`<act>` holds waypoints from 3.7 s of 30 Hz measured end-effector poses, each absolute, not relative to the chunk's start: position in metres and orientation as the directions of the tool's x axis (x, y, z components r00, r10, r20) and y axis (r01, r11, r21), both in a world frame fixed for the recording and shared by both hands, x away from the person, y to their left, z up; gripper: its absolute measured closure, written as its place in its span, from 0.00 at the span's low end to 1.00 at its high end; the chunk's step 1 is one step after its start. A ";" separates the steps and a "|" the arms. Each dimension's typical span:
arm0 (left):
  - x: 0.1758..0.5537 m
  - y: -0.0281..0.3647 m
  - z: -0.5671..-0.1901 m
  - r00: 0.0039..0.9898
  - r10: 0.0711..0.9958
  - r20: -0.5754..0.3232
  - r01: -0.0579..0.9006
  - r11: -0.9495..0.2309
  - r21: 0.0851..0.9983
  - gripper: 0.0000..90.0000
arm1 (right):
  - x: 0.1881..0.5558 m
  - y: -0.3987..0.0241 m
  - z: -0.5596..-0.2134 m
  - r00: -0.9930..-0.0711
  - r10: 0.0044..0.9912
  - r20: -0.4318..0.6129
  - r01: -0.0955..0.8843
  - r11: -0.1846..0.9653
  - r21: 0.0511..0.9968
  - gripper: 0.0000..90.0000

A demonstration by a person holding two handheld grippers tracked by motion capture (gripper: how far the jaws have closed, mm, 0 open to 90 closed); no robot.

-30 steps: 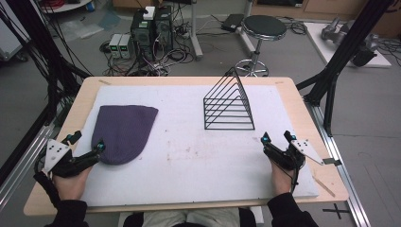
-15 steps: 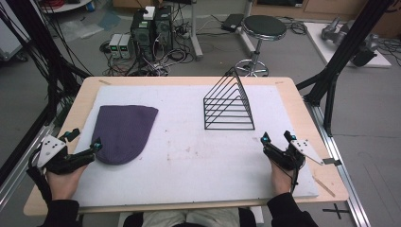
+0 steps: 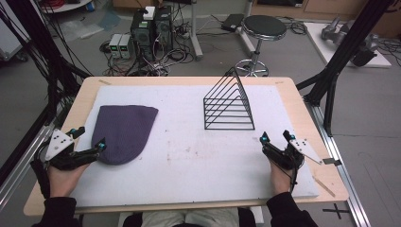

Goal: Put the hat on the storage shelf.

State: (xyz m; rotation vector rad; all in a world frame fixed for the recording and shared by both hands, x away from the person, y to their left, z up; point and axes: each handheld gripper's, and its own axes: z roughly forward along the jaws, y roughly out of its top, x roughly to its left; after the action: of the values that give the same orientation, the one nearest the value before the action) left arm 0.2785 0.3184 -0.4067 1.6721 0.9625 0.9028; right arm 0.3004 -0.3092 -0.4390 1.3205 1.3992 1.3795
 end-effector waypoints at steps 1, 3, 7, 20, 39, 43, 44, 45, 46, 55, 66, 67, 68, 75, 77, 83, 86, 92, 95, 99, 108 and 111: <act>0.280 0.318 -0.407 0.420 0.897 0.135 0.184 -0.230 0.956 0.20 | 0.301 -0.309 -0.439 -0.181 0.973 0.145 0.158 -0.117 0.980 0.16; 0.283 0.316 -0.407 0.436 0.888 0.146 0.180 -0.245 0.953 0.20 | 0.301 -0.309 -0.439 -0.179 0.973 0.146 0.159 -0.118 0.980 0.16; 0.288 0.315 -0.408 0.471 0.864 0.179 0.162 -0.284 0.945 0.22 | 0.300 -0.308 -0.439 -0.179 0.972 0.151 0.161 -0.122 0.979 0.16; 0.300 0.312 -0.405 0.540 0.830 0.141 0.198 -0.287 0.937 0.22 | 0.301 -0.308 -0.439 -0.183 0.972 0.146 0.157 -0.118 0.981 0.16; 0.306 0.318 -0.408 0.709 0.694 0.125 0.233 -0.398 0.887 0.21 | 0.301 -0.308 -0.439 -0.185 0.972 0.143 0.159 -0.114 0.981 0.16; 0.305 0.316 -0.412 0.746 0.652 0.136 0.239 -0.453 0.859 0.21 | 0.301 -0.308 -0.439 -0.185 0.973 0.142 0.159 -0.113 0.981 0.16; 0.305 0.315 -0.413 0.755 0.641 0.140 0.241 -0.469 0.850 0.21 | 0.301 -0.308 -0.439 -0.184 0.973 0.142 0.159 -0.113 0.981 0.16; 0.305 0.315 -0.415 0.761 0.633 0.141 0.245 -0.481 0.842 0.21 | 0.301 -0.308 -0.439 -0.184 0.972 0.143 0.159 -0.115 0.981 0.16; 0.304 0.314 -0.416 0.769 0.623 0.144 0.246 -0.496 0.833 0.21 | 0.301 -0.308 -0.439 -0.184 0.972 0.145 0.159 -0.116 0.980 0.16; 0.301 0.312 -0.421 0.803 0.567 0.183 0.255 -0.605 0.755 0.21 | 0.302 -0.309 -0.439 -0.184 0.971 0.149 0.159 -0.120 0.980 0.16; 0.301 0.315 -0.424 0.819 0.523 0.235 0.254 -0.699 0.668 0.21 | 0.302 -0.309 -0.440 -0.184 0.971 0.154 0.163 -0.125 0.979 0.16; 0.302 0.315 -0.424 0.824 0.514 0.238 0.251 -0.708 0.660 0.21 | 0.302 -0.309 -0.440 -0.184 0.971 0.154 0.163 -0.125 0.979 0.16; 0.302 0.314 -0.425 0.826 0.511 0.239 0.251 -0.713 0.654 0.21 | 0.302 -0.309 -0.439 -0.182 0.971 0.156 0.163 -0.127 0.978 0.16; 0.304 0.312 -0.427 0.856 0.480 0.191 0.260 -0.721 0.643 0.21 | 0.302 -0.310 -0.440 -0.175 0.971 0.162 0.161 -0.134 0.978 0.16; 0.305 0.313 -0.427 0.855 0.482 0.194 0.270 -0.731 0.627 0.21 | 0.302 -0.310 -0.440 -0.175 0.972 0.158 0.160 -0.131 0.978 0.16; 0.313 0.312 -0.431 0.836 0.498 0.230 0.276 -0.745 0.607 0.18 | 0.302 -0.310 -0.440 -0.175 0.971 0.161 0.162 -0.133 0.978 0.16; 0.316 0.313 -0.432 0.835 0.501 0.227 0.276 -0.739 0.615 0.17 | 0.302 -0.310 -0.440 -0.175 0.971 0.162 0.162 -0.133 0.978 0.16; 0.324 0.315 -0.434 0.823 0.528 0.210 0.288 -0.706 0.647 0.22 | 0.302 -0.309 -0.440 -0.177 0.970 0.169 0.167 -0.140 0.976 0.16; 0.326 0.317 -0.433 0.841 0.512 0.176 0.292 -0.703 0.648 0.31 | 0.302 -0.310 -0.440 -0.175 0.971 0.164 0.161 -0.136 0.978 0.16; 0.327 0.319 -0.434 0.852 0.505 0.138 0.300 -0.686 0.663 0.42 | 0.302 -0.310 -0.440 -0.176 0.970 0.170 0.169 -0.140 0.976 0.16; 0.327 0.316 -0.433 0.844 0.501 0.193 0.269 -0.706 0.655 0.81 | 0.303 -0.310 -0.440 -0.180 0.969 0.170 0.164 -0.141 0.976 0.16; 0.327 0.315 -0.431 0.835 0.520 0.180 0.292 -0.696 0.657 0.85 | 0.302 -0.310 -0.440 -0.178 0.969 0.174 0.166 -0.145 0.975 0.16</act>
State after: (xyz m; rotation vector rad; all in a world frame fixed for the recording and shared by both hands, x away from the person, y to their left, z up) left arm 0.3274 0.3153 -0.4309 2.3750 0.5910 0.4710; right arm 0.3022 -0.3101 -0.4400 1.3478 1.3871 1.3992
